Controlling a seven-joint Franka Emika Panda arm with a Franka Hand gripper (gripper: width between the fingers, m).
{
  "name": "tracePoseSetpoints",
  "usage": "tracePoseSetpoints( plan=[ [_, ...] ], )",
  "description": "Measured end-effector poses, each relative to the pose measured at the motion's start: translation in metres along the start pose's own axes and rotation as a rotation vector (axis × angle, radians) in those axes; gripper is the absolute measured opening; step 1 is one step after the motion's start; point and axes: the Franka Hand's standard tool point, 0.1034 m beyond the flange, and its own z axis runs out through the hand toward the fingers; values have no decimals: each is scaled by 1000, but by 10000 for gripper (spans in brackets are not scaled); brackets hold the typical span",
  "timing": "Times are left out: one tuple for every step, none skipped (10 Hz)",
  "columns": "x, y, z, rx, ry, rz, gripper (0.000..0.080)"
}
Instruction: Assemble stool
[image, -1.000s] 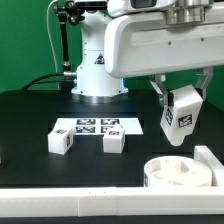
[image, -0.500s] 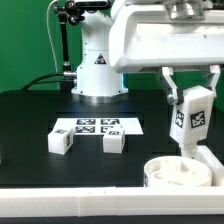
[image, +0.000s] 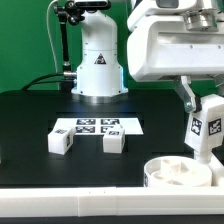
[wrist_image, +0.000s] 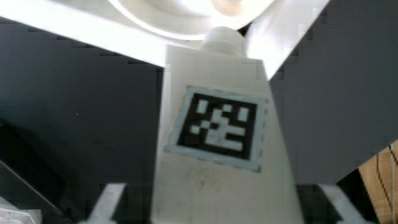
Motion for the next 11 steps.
tracePoseSetpoints(
  plan=[
    [0, 0, 0, 0, 0, 0, 327],
    [0, 0, 0, 1, 0, 0, 327],
    [0, -2, 1, 0, 4, -8, 327],
    [2, -9, 3, -2, 28, -42, 327],
    [-1, -16, 5, 0, 34, -76, 327],
    [-4, -19, 6, 1, 34, -90, 327],
    [-7, -19, 7, 0, 34, -98, 327],
    [-10, -16, 9, -1, 29, -104, 327],
    [-11, -14, 9, -3, 28, -103, 327],
    [-12, -11, 9, -5, 25, -102, 327],
    [-14, -10, 9, -6, 24, -100, 327]
  ],
)
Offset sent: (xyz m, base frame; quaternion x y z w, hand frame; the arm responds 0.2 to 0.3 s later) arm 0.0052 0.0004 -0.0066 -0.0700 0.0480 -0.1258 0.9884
